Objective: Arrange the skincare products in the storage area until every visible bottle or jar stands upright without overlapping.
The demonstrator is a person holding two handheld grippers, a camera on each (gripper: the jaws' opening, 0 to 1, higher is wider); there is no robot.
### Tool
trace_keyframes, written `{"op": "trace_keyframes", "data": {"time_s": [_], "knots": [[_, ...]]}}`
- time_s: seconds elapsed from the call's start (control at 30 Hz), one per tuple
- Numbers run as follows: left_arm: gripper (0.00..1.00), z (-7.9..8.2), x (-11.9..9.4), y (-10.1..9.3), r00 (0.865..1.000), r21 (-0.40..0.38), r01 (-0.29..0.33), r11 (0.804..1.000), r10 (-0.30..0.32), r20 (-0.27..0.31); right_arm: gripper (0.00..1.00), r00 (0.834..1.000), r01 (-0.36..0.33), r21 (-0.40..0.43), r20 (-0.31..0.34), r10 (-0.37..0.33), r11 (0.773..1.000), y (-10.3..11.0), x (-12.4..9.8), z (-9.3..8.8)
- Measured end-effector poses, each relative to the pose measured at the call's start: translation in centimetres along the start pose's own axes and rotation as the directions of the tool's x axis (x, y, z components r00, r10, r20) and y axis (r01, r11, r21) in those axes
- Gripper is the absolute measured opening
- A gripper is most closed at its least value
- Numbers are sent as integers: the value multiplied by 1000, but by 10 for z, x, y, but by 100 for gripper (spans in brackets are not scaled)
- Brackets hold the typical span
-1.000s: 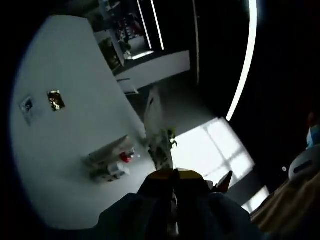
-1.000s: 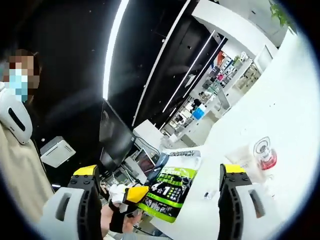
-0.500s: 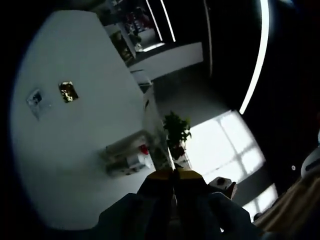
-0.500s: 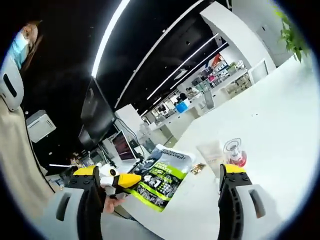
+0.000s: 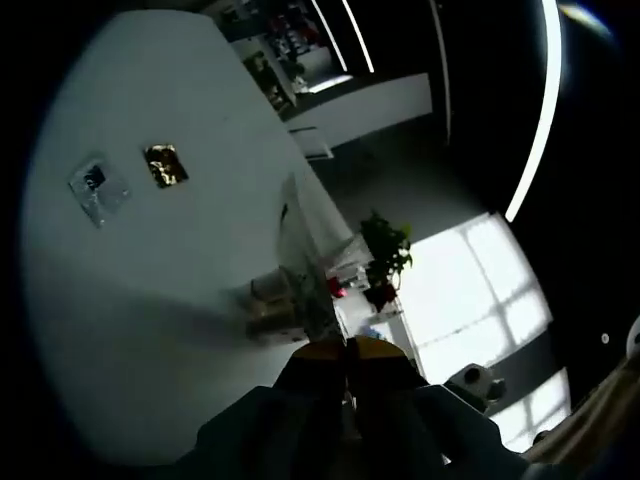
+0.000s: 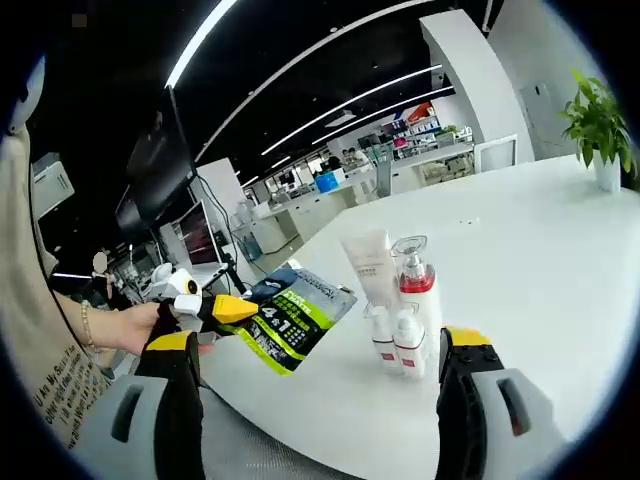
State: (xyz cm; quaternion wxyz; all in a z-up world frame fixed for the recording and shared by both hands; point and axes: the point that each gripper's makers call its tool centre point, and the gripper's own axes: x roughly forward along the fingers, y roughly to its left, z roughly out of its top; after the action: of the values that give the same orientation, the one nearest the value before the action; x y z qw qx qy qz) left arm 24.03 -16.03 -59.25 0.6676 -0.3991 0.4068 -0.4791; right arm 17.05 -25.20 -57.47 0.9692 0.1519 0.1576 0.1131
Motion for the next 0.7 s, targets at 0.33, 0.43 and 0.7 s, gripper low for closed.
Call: {"op": "trace_keyframes", "data": {"time_s": [0.33, 0.43, 0.7], "knots": [[0, -7, 12, 22, 999, 13, -33, 999, 33, -42, 100, 996, 75, -55, -43, -77, 996, -14, -6, -22], [0, -9, 14, 27, 998, 12, -35, 999, 36, -46, 100, 995, 84, -59, -39, -86, 995, -15, -5, -19], [0, -11, 21, 52, 997, -8, -72, 997, 72, -42, 100, 996, 81, -51, -18, -82, 995, -7, 7, -18]]}}
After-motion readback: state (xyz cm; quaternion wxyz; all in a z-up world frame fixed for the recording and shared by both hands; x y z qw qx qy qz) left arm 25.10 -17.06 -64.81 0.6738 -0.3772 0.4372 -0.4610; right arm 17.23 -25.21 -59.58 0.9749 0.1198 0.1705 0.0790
